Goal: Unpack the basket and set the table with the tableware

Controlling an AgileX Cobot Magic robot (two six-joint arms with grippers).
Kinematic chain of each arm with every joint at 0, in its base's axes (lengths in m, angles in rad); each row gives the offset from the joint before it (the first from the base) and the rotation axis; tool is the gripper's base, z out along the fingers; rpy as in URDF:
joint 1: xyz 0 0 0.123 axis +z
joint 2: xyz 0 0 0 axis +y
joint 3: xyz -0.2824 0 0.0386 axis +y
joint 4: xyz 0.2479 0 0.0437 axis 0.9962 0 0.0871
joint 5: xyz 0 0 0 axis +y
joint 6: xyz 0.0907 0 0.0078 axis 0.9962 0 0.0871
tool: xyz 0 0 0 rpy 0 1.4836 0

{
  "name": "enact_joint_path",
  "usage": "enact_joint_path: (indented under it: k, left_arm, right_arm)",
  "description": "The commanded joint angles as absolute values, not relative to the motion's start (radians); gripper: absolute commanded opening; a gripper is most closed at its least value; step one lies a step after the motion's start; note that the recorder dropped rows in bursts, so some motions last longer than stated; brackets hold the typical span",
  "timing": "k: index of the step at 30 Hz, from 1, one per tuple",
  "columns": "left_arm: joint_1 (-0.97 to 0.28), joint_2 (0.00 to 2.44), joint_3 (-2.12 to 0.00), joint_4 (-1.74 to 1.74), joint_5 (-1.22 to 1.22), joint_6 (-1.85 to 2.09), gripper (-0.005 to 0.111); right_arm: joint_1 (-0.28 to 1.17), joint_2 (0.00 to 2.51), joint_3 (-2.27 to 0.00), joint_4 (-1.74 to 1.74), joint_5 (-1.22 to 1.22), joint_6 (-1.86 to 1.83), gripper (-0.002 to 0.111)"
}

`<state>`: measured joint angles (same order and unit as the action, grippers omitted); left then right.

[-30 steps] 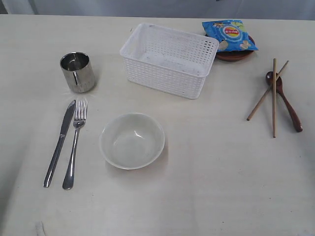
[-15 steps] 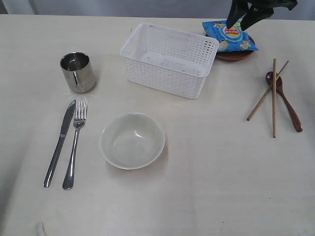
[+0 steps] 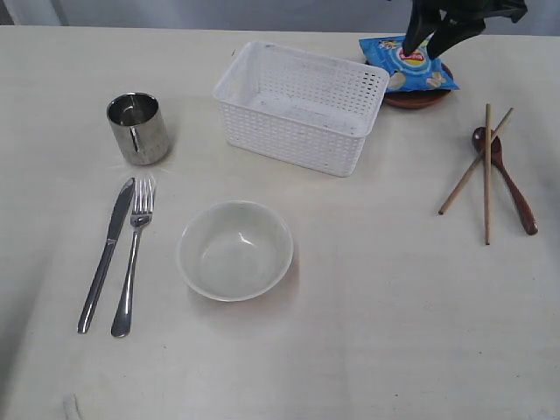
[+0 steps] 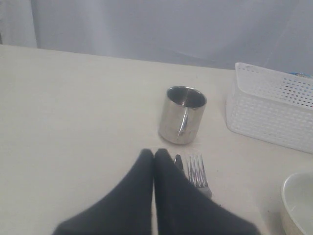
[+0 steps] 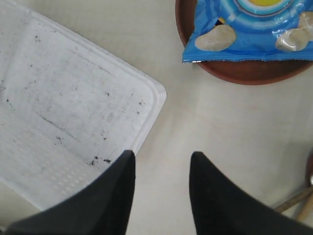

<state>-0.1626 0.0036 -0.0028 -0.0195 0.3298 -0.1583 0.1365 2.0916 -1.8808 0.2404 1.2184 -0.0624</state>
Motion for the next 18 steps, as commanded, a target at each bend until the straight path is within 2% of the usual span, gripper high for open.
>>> enact_joint_path:
  k: [1, 8, 12, 15, 18]
  left_arm:
    - [-0.162, 0.0, 0.0, -0.02, 0.319, -0.158, 0.0]
    - [-0.162, 0.0, 0.0, -0.02, 0.319, -0.158, 0.0]
    - [-0.162, 0.0, 0.0, -0.02, 0.319, -0.158, 0.0]
    - [-0.162, 0.0, 0.0, -0.02, 0.319, -0.158, 0.0]
    - [-0.162, 0.0, 0.0, -0.02, 0.319, -0.158, 0.0]
  right_arm:
    - [0.131, 2.024, -1.838, 0.233, 1.221, -0.056, 0.035]
    - [0.131, 1.874, -1.67, 0.204, 1.221, -0.056, 0.035]
    - [0.131, 1.797, -1.52, 0.0, 1.221, 0.026, 0.035]
    - [0.131, 1.733, -1.282, -0.212, 1.122, 0.134, 0.035]
    - [0.131, 1.724, -1.168, -0.306, 1.063, 0.197, 0.035]
